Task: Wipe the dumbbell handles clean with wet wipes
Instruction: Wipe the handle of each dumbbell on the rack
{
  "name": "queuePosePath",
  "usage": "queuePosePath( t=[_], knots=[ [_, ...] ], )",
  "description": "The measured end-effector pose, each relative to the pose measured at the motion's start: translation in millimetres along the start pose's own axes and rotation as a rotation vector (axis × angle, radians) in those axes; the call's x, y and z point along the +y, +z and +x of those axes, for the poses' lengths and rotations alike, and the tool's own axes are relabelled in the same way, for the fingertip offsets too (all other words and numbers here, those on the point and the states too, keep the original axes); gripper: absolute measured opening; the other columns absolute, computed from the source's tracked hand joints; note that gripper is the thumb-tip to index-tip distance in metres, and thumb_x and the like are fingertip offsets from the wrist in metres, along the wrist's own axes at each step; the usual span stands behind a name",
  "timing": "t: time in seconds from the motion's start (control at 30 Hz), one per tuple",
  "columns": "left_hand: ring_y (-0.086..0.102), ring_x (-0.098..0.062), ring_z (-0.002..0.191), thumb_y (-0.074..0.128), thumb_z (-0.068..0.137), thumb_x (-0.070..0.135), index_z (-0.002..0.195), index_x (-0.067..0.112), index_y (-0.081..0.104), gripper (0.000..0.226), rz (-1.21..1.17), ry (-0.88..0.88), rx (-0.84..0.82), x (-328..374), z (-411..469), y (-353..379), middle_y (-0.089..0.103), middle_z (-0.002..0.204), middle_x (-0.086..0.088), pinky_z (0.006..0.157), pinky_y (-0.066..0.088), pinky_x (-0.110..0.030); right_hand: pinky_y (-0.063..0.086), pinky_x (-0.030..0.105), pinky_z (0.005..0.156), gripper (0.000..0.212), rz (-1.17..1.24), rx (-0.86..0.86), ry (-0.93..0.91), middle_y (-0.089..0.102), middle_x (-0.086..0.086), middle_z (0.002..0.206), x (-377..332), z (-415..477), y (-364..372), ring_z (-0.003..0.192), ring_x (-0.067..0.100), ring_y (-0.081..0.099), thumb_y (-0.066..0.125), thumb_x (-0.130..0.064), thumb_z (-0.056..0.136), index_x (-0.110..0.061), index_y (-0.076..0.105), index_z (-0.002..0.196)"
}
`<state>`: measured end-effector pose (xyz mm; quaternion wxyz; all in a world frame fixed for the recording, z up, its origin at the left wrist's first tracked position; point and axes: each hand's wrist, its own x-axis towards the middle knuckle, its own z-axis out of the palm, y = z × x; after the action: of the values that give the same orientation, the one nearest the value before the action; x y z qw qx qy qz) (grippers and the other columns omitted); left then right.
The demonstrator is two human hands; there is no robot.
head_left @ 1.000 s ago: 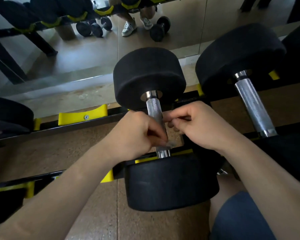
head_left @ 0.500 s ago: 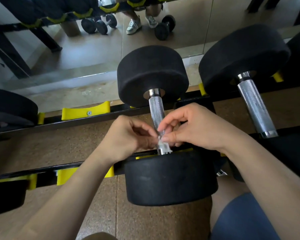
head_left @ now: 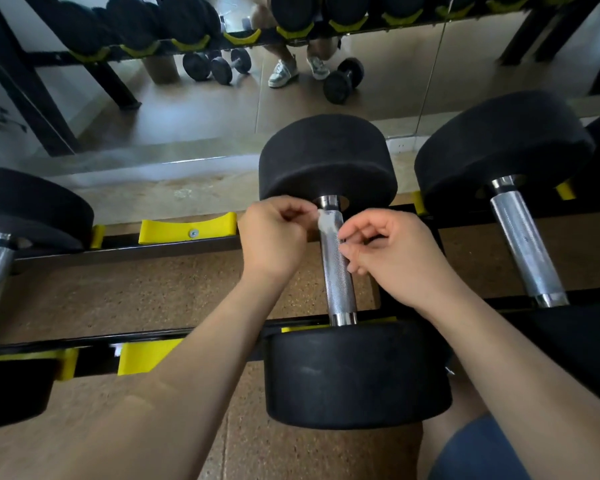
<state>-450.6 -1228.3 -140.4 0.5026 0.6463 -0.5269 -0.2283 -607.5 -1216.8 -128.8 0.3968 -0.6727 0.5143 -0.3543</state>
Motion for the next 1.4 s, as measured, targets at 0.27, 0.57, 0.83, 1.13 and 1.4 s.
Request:
queuePosePath(
  t=[0.27,0.57,0.83,1.13,1.4],
  knots=[
    [0.064,-0.023,0.075,0.068,0.079,0.028,0.081,0.016,0.078,0.016,0.558,0.652,-0.047,12,-9,6,0.069,0.083,-0.003,0.059,0.052,-0.030,0.058,0.038,0.081,0.033,0.039,0.139,0.009,0.071,-0.009,0.087,4,9,-2,0.082,0.010,0.069,0.060,-0.005,0.090,-0.036,0.069,0.088],
    [0.060,-0.033,0.089,0.051,0.089,-0.003,0.101,0.005,0.065,0.021,1.190,0.635,-0.385,77,-9,24,0.057,0.090,-0.011,0.061,0.041,-0.036,0.056,0.026,0.074,0.036,0.116,0.101,0.172,0.070,-0.003,0.096,16,0,-15,0.078,0.008,0.069,0.051,0.001,0.091,-0.024,0.065,0.113],
    [0.056,-0.019,0.077,0.062,0.089,0.020,0.086,0.017,0.068,0.007,1.127,0.659,-0.752,72,-13,0,0.057,0.081,0.001,0.063,0.042,-0.030,0.058,0.030,0.077,0.032,0.153,-0.036,0.188,0.072,-0.006,0.089,7,-20,-13,0.080,0.006,0.068,0.051,-0.002,0.093,-0.026,0.069,0.102],
    [0.064,-0.021,0.092,0.065,0.082,0.021,0.090,0.029,0.077,0.017,0.896,0.597,-0.840,49,-27,-10,0.071,0.095,0.004,0.079,0.052,-0.037,0.052,0.015,0.065,0.035,0.083,-0.085,0.132,0.070,-0.008,0.095,-1,-18,-22,0.084,0.003,0.067,0.048,-0.002,0.095,-0.028,0.069,0.106],
    [0.063,-0.009,0.076,0.072,0.074,0.017,0.081,0.017,0.079,0.011,0.436,0.670,-0.187,5,-6,-8,0.072,0.081,0.002,0.070,0.049,-0.021,0.053,0.019,0.076,0.030,0.026,-0.107,0.031,0.068,-0.006,0.089,-8,-7,-21,0.080,0.009,0.066,0.062,-0.009,0.091,-0.030,0.065,0.111]
  ],
)
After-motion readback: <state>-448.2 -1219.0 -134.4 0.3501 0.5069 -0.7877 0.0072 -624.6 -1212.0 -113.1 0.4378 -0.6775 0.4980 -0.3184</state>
